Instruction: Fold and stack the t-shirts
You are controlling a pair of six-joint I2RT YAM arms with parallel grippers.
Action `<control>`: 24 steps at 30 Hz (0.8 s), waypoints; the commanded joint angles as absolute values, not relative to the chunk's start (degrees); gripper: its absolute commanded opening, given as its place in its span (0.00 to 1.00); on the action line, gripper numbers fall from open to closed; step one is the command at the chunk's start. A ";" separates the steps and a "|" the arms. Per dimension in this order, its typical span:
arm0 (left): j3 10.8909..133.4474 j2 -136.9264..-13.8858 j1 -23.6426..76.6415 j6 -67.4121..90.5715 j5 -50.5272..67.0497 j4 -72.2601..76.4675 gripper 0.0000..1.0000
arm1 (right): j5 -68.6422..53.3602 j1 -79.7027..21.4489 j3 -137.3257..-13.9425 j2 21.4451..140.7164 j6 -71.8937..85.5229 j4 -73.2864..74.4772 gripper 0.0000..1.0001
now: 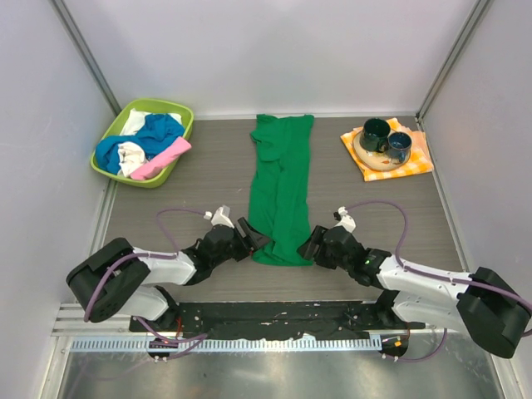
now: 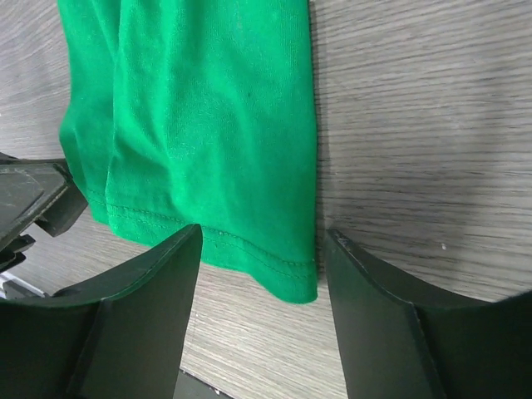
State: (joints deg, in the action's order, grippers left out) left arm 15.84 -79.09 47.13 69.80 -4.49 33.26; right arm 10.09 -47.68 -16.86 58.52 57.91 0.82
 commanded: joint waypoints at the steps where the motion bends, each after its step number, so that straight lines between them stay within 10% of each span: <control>1: 12.04 -80.95 47.29 68.29 -5.71 20.84 0.70 | 9.58 -48.08 -14.77 61.34 59.15 0.26 0.63; 5: 11.51 -78.32 47.29 68.20 -6.15 19.34 0.66 | 9.58 -48.08 -14.77 62.23 59.24 -1.49 0.41; 12: 11.60 -77.52 47.29 67.15 -6.15 19.33 0.54 | 9.49 -48.16 -14.68 64.95 59.06 -3.25 0.32; 17: 11.51 -80.15 47.29 67.24 -5.80 22.14 0.15 | 9.49 -48.16 -15.29 66.62 58.36 -3.96 0.28; 24: 10.81 -84.90 47.29 67.59 -4.49 26.98 0.00 | 9.67 -48.16 -15.47 66.89 57.83 -3.26 0.10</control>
State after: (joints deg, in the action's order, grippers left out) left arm 13.45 -81.03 47.13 69.21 -4.47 34.20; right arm 8.88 -47.79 -15.92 65.80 58.85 -7.29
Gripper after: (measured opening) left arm 0.015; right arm 0.161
